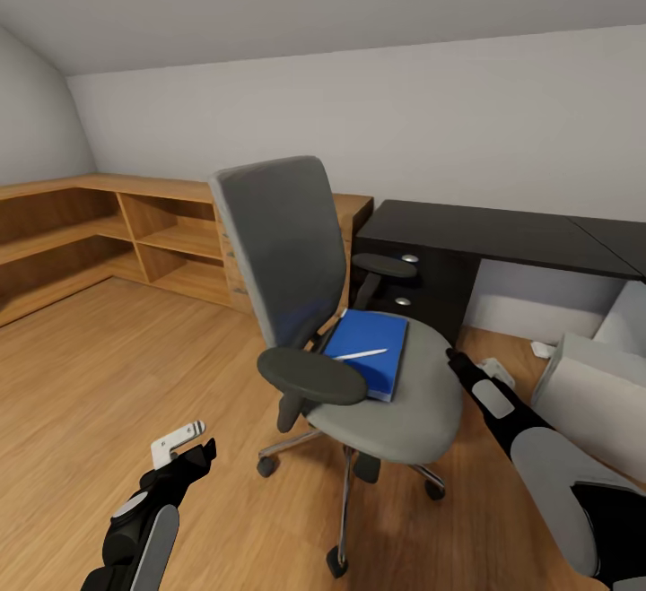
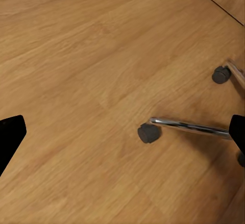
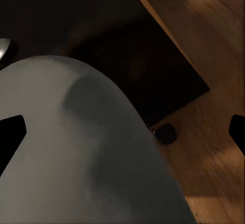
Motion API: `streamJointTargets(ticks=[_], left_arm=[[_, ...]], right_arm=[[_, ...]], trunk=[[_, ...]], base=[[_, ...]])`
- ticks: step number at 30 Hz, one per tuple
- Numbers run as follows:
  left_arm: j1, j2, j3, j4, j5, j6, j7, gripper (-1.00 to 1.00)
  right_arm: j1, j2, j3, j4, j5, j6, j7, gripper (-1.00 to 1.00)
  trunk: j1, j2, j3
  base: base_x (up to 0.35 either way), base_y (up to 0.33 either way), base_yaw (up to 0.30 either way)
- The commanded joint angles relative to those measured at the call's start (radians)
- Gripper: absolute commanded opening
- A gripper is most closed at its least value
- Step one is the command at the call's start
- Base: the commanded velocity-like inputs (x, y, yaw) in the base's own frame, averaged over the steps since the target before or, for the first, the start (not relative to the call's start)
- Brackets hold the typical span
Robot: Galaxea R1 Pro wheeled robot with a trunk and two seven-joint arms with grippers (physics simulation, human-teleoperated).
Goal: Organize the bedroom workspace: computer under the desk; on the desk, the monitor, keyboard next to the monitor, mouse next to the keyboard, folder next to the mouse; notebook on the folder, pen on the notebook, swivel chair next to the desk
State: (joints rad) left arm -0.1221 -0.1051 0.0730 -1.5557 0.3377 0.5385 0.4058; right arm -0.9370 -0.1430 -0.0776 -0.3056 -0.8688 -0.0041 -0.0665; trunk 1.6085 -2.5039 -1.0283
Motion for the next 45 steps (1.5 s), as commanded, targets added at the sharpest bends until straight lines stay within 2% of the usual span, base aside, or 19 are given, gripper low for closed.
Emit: streamJointTargets(ticks=[1, 11, 29, 30, 33, 35, 45], left_arm=[[-0.001, -0.001, 0.001, -0.001, 0.011, 0.003, 0.007, 1.00], [-0.001, -0.001, 0.001, -0.001, 0.011, 0.003, 0.007, 1.00], [-0.001, 0.001, 0.002, -0.001, 0.010, 0.003, 0.006, 1.00], [-0.001, 0.001, 0.002, -0.001, 0.011, 0.004, 0.006, 1.00], [-0.001, 0.001, 0.003, -0.001, 0.012, 0.004, 0.005, 1.00], [-0.001, 0.001, 0.005, -0.001, 0.012, 0.005, 0.005, 1.00], [-0.001, 0.001, 0.004, -0.001, 0.012, 0.005, 0.005, 1.00]], right_arm=[[0.000, -0.001, 0.000, -0.001, -0.010, 0.000, -0.003, 1.00], [0.000, -0.020, -0.002, 0.000, -0.014, 0.005, -0.004, 1.00], [0.000, -0.018, -0.002, -0.001, -0.019, 0.008, -0.005, 1.00], [0.000, -0.018, -0.002, 0.000, -0.020, 0.013, -0.005, 1.00], [0.000, -0.019, -0.006, -0.001, -0.020, 0.098, -0.004, 1.00], [0.000, -0.020, -0.024, -0.002, -0.051, 0.176, -0.004, 1.00], [0.000, -0.020, -0.025, -0.006, -0.055, 0.182, -0.004, 1.00]], trunk=[[0.000, 0.000, -0.001], [0.000, 0.000, -0.001], [0.000, 0.000, -0.001], [0.000, 0.000, -0.001], [0.000, 0.000, -0.001], [0.000, 0.000, -0.001], [0.000, 0.000, -0.001]], base=[[0.023, 0.000, 0.000], [0.139, 0.000, 0.000], [0.021, 0.000, 0.000], [0.000, 0.000, 0.000], [0.000, 0.000, 0.000], [0.000, 0.000, 0.000], [0.000, 0.000, 0.110]])
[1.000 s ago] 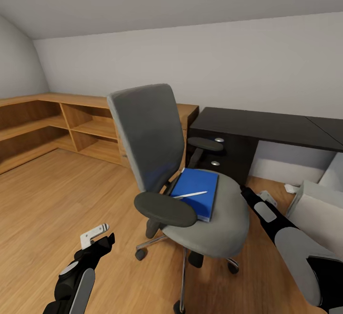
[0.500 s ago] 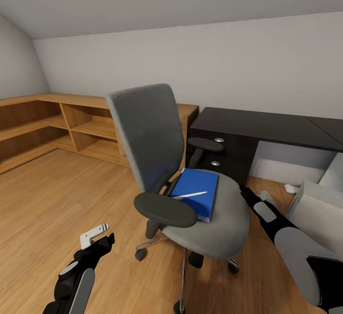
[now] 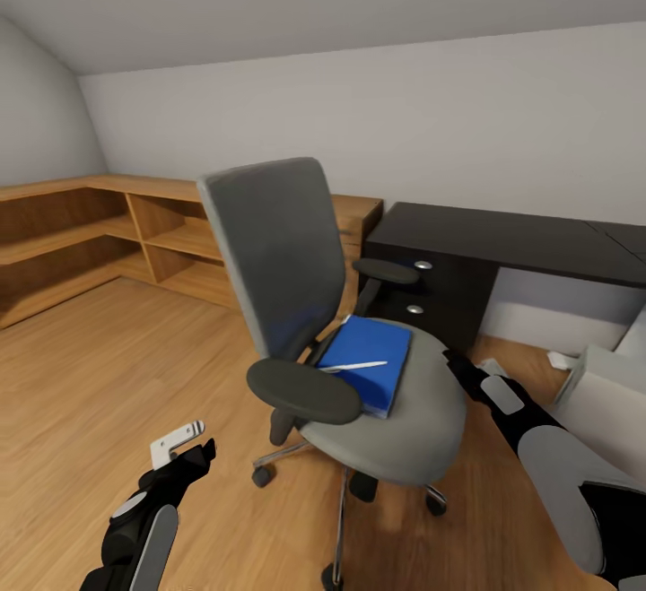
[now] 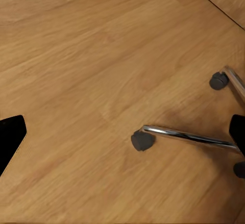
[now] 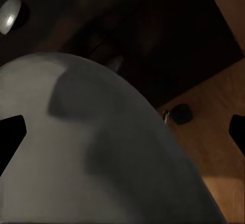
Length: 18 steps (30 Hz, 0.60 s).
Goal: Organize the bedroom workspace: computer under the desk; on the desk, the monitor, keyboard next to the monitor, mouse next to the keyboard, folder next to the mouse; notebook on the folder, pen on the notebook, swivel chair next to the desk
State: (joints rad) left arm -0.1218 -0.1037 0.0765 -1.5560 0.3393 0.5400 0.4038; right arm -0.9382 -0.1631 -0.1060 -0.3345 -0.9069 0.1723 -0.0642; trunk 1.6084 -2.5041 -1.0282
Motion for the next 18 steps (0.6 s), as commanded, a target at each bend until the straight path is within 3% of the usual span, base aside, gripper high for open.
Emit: streamJointTargets(ticks=[1, 18], left_arm=[[-0.001, -0.001, 0.000, -0.001, 0.010, 0.003, 0.007, 1.00], [-0.001, -0.001, 0.000, -0.001, 0.010, 0.003, 0.006, 1.00]], right_arm=[[0.001, 0.000, 0.003, 0.023, -0.017, 0.006, -0.006, 1.00], [0.001, -0.001, 0.003, 0.022, -0.015, 0.003, -0.005, 1.00]], trunk=[[0.000, 0.000, -0.001], [0.000, 0.000, -0.001]], base=[[0.000, 0.000, 0.233], [0.000, 0.000, 0.260]])
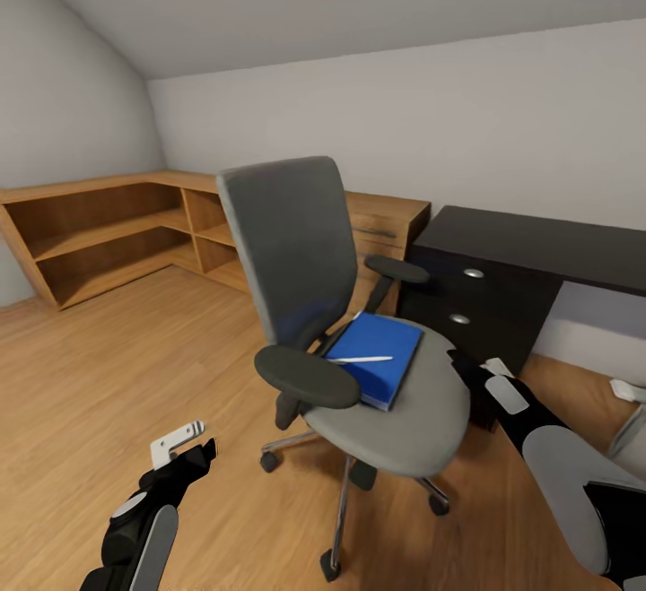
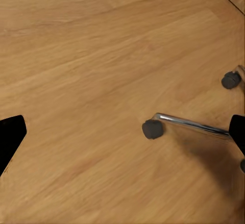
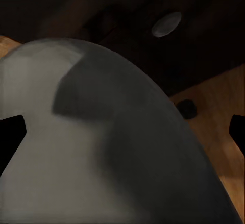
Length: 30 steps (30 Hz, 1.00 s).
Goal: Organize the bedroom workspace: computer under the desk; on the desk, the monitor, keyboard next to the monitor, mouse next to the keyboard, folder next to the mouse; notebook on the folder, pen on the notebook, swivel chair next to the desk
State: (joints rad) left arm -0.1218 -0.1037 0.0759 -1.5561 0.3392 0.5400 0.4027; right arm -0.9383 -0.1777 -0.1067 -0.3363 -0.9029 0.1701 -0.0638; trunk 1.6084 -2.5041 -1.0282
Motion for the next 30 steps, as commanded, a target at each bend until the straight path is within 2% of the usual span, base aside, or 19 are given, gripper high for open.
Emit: streamJointTargets(ticks=[1, 13, 30], left_arm=[[-0.001, -0.001, 0.000, -0.001, 0.010, 0.003, 0.007, 1.00], [-0.001, -0.001, -0.001, -0.001, 0.011, 0.003, 0.008, 1.00], [-0.001, -0.001, -0.001, -0.001, 0.011, 0.003, 0.007, 1.00]], right_arm=[[0.001, 0.014, 0.004, 0.023, -0.019, 0.005, -0.005, 1.00], [0.001, 0.014, 0.005, 0.023, -0.019, 0.003, -0.005, 1.00], [0.001, 0.014, 0.005, 0.023, -0.018, 0.000, -0.003, 1.00]], trunk=[[0.000, 0.000, -0.001], [0.000, 0.000, -0.001], [0.000, 0.000, -0.001]], base=[[0.000, 0.000, 0.272], [0.000, 0.000, 0.254], [-0.094, -0.004, 0.010]])
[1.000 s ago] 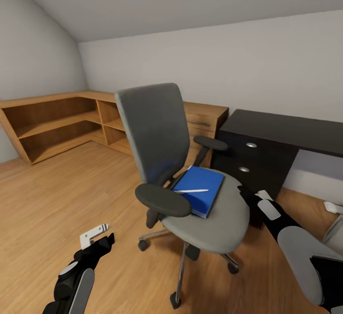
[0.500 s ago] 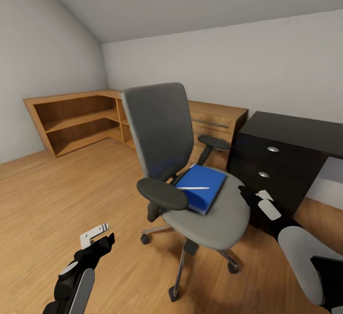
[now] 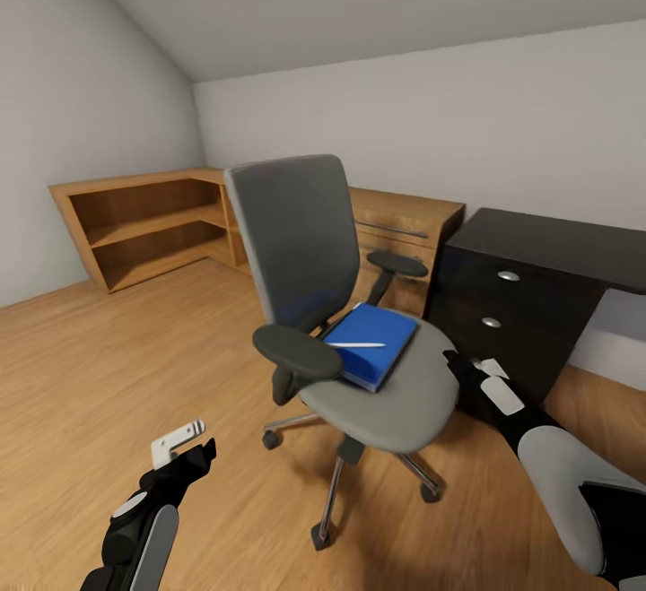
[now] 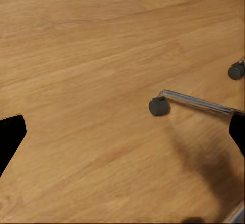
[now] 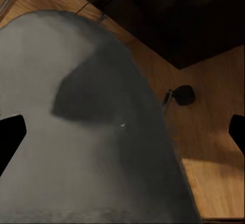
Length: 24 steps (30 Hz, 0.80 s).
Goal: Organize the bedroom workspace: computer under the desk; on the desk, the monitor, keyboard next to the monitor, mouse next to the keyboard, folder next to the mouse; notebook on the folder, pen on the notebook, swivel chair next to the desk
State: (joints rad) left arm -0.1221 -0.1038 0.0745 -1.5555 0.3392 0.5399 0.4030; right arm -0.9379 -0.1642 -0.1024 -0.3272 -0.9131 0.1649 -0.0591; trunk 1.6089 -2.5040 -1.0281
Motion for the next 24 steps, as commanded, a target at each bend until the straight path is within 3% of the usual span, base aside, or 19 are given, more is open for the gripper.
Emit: streamJointTargets(ticks=[1, 14, 18, 24], left_arm=[[-0.001, -0.001, 0.001, -0.002, 0.011, 0.003, 0.007, 1.00], [-0.001, -0.001, 0.001, -0.002, 0.011, 0.003, 0.008, 1.00], [-0.001, -0.001, 0.001, -0.002, 0.011, 0.003, 0.008, 1.00], [-0.001, -0.001, 0.001, -0.002, 0.011, 0.003, 0.008, 1.00]], right_arm=[[0.001, 0.000, 0.001, 0.014, -0.007, 0.005, -0.008, 1.00], [0.001, 0.004, 0.006, 0.013, -0.003, 0.004, -0.007, 1.00], [0.001, 0.005, 0.006, 0.015, -0.002, 0.004, 0.048, 1.00], [0.002, 0.005, 0.006, 0.016, -0.001, 0.006, 0.071, 1.00]], trunk=[[-0.001, 0.000, -0.001], [-0.001, 0.000, -0.001], [-0.001, 0.000, -0.001], [-0.001, 0.000, -0.001]], base=[[-0.211, -0.027, 0.000], [-0.163, -0.004, 0.000], [-0.019, 0.000, 0.000], [-0.003, 0.000, 0.000]])
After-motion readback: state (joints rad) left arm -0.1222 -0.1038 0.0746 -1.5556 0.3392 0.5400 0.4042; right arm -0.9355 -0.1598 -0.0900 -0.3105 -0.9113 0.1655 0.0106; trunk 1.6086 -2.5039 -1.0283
